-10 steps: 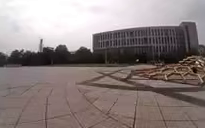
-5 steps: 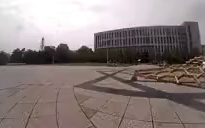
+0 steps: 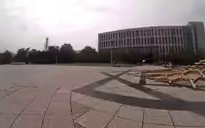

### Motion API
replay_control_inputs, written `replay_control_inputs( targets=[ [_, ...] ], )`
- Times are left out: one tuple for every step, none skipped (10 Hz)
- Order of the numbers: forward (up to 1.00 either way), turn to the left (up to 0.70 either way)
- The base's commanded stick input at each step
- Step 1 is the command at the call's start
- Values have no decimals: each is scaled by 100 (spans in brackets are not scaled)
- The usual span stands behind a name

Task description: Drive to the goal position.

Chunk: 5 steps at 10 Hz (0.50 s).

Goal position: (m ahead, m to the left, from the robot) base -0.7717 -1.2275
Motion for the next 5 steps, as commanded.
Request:
replay_control_inputs(
  targets=[
    [100,0],
    [100,0],
    [100,9],
    [100,27],
    [100,0]
  ],
)
